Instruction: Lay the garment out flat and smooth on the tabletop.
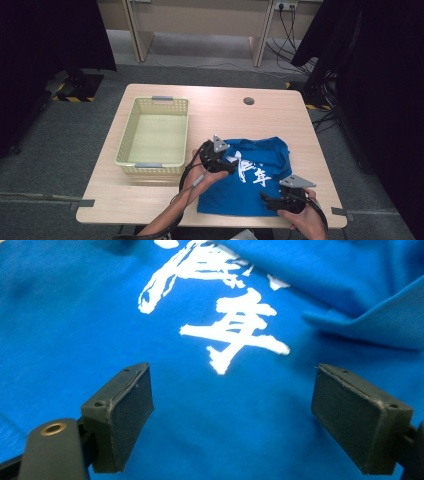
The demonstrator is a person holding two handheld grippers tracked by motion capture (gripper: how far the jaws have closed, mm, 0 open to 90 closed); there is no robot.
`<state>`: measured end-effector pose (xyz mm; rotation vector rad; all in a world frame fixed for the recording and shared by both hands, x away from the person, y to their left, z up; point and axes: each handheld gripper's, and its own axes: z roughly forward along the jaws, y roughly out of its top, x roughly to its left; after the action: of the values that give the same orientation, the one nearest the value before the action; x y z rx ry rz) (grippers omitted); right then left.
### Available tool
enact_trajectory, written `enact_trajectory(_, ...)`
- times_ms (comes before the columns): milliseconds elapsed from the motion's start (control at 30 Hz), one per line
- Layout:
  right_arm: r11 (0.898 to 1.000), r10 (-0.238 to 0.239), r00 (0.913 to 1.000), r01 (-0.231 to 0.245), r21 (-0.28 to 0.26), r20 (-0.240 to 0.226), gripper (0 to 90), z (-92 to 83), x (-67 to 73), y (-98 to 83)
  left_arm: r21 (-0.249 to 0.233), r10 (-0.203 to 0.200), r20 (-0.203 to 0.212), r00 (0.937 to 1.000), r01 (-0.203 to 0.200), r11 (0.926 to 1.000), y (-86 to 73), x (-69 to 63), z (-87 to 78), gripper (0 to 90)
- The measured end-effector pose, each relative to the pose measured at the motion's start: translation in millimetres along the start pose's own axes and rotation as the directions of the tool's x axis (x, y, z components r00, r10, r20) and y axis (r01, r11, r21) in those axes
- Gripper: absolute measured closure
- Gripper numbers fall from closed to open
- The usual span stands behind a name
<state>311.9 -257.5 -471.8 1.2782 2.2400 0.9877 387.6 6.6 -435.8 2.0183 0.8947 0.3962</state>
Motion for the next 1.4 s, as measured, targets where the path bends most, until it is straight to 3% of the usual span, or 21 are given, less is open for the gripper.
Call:
enact_trajectory(233, 1.000, -0.002, 0.9998, 0.002, 0.020, 0.019, 17.0, 9.8, -5.5, 1.0, 0.036, 0.050, 0.041, 0.9979, -0.052, 0.9980, -27.2, -18.8, -9.2, 23.9)
enact_trajectory(567, 1.000, -0.017, 0.9998, 0.017, 0.024, 0.008, 17.4, -4.4, 2.3, -11.9, 0.119, 0.074, 0.017, 0.9971, -0.076, 0.9901, -55.0, -17.9, -6.4, 24.0)
enact_trajectory(800, 1.000, -0.012, 0.9999, 0.012, 0.025, 0.004, 20.2, -16.8, 3.3, -21.0, 0.097, 0.080, 0.024, 0.9965, -0.082, 0.9919, -66.5, -25.4, -13.8, 26.0)
enact_trajectory(967, 0.999, 0.028, 0.9974, -0.026, -0.039, 0.066, 19.3, -18.9, -8.3, -9.1, 0.098, 0.075, 0.034, 0.9966, -0.078, 0.9922, -66.7, -24.8, -13.8, 26.1)
enact_trajectory(1200, 0.996, 0.063, 0.9798, -0.050, -0.074, 0.190, 17.3, -10.3, -35.0, 11.7, 0.097, 0.080, 0.040, 0.9960, -0.084, 0.9918, -68.5, -25.0, -16.4, 26.4)
enact_trajectory(1300, 0.999, 0.026, 0.9803, -0.017, -0.050, 0.196, 24.9, 2.1, -42.3, 17.1, 0.097, 0.081, 0.040, 0.9959, -0.084, 0.9917, -68.8, -24.9, -16.9, 26.5)
enact_trajectory(1400, 0.999, -0.019, 0.9822, 0.025, -0.034, 0.187, 43.4, 14.9, -49.8, 22.9, 0.097, 0.080, 0.041, 0.9960, -0.084, 0.9917, -68.8, -24.9, -16.8, 26.5)
